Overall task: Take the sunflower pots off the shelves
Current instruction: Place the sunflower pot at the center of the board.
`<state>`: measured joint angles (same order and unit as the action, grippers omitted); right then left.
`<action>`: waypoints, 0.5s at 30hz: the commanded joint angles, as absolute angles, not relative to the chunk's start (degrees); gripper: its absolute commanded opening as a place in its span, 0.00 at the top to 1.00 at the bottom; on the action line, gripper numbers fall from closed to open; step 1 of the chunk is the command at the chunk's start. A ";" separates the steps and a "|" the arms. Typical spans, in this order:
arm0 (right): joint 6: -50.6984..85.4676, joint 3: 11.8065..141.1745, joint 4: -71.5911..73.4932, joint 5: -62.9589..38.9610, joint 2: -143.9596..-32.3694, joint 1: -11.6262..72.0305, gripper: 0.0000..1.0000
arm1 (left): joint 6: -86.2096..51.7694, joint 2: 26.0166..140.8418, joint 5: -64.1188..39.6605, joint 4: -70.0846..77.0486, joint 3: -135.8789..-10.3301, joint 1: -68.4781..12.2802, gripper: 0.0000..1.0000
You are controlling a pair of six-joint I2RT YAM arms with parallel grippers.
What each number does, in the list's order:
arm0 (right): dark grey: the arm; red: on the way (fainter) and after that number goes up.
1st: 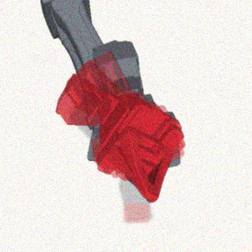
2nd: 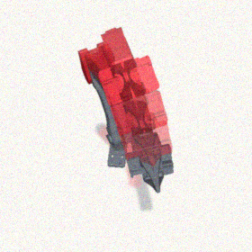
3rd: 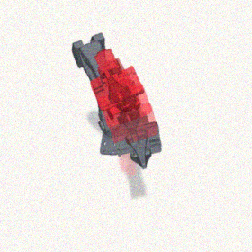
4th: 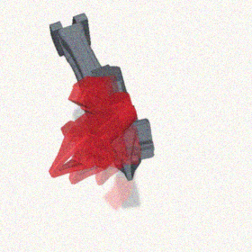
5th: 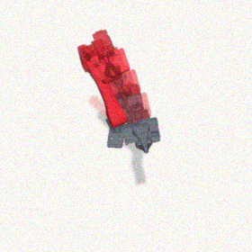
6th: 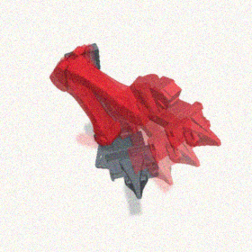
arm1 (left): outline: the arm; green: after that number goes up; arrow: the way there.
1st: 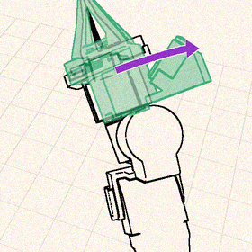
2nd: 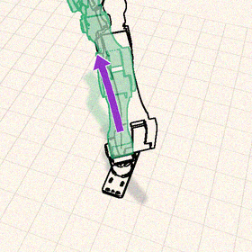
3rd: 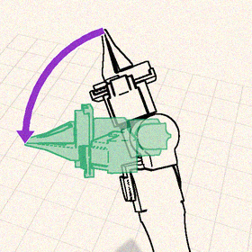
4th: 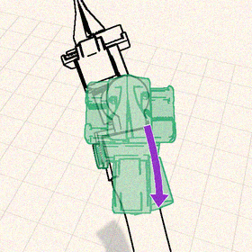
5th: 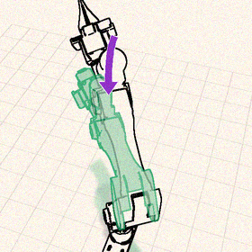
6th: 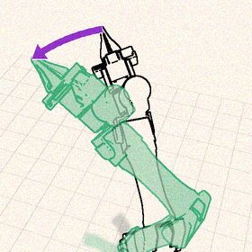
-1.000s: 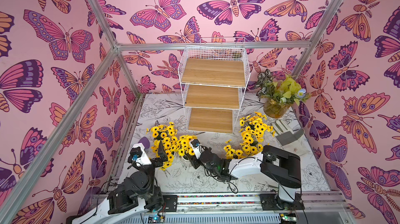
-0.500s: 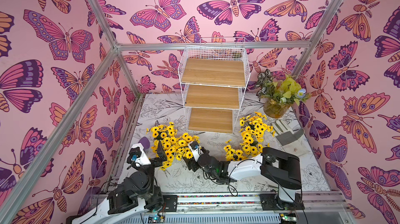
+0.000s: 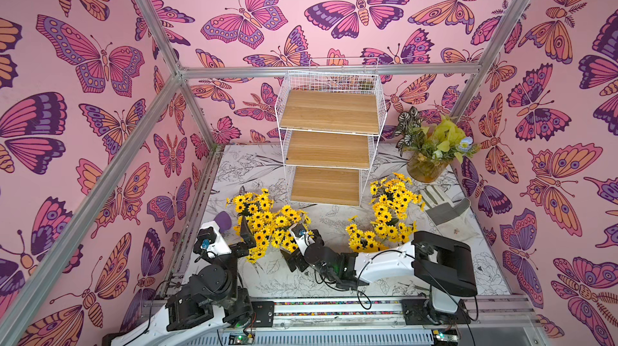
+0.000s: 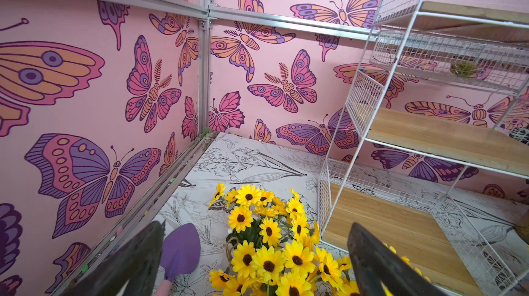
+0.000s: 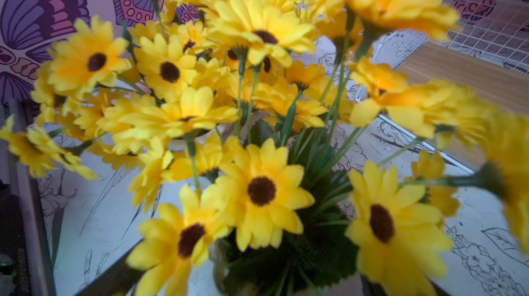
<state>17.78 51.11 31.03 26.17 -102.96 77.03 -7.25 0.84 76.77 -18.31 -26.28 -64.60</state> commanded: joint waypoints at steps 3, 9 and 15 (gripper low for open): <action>17.38 50.76 21.97 29.14 -96.91 79.48 0.01 | -5.02 1.52 80.73 -15.94 -27.13 -63.50 0.00; 16.14 50.28 16.65 30.23 -91.72 81.56 0.01 | -5.12 6.49 75.77 -13.76 -27.03 -62.90 0.00; 14.44 51.14 11.74 31.37 -85.23 82.63 0.01 | -4.39 16.92 67.91 -4.92 -26.86 -60.00 0.00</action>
